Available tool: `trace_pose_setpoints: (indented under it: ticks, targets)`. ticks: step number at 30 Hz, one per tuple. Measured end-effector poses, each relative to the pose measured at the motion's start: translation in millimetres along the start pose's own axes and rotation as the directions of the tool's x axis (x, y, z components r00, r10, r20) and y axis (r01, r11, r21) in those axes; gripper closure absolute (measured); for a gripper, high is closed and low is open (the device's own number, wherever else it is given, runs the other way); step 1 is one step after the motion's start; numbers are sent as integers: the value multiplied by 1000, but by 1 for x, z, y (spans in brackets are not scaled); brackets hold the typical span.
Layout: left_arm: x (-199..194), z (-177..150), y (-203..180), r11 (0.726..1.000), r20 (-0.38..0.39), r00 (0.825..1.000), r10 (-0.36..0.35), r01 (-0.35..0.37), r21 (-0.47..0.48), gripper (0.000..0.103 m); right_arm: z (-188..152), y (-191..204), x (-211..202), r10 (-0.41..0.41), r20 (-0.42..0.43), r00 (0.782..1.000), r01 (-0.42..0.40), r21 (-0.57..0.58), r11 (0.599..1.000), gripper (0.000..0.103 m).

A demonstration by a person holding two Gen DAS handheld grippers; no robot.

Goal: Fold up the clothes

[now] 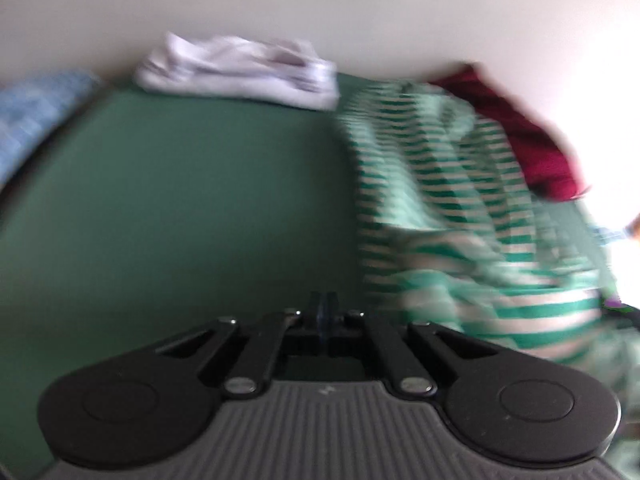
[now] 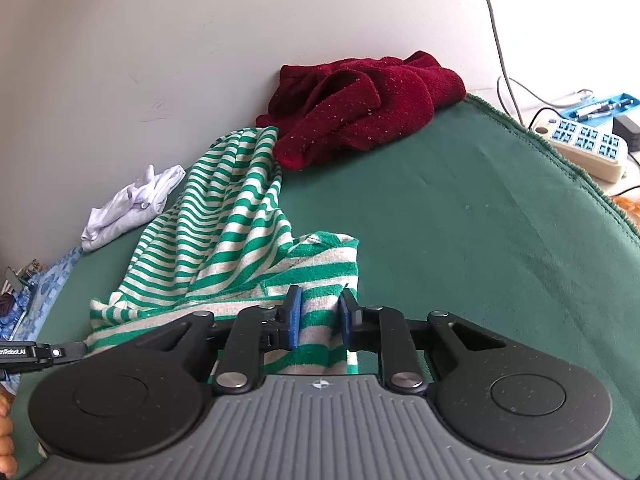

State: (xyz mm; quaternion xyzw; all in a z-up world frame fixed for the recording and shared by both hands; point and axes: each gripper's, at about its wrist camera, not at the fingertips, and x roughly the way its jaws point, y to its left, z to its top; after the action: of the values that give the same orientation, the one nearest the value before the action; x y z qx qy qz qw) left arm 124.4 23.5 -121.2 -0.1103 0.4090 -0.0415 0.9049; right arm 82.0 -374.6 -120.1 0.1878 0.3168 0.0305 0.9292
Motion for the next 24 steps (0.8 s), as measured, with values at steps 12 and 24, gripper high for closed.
trace_pose_setpoints:
  ticks: [12, 24]
  targets:
    - [-44, -4, -64, 959, 53, 966, -254, 244, 142, 93, 9, 27, -36, 183, -54, 982, -190, -151, 970, 77]
    - [-8, -12, -67, 977, 4, 993, -119, 116, 179, 78, 7, -1, -19, 214, -33, 976, -212, 43, 976, 90]
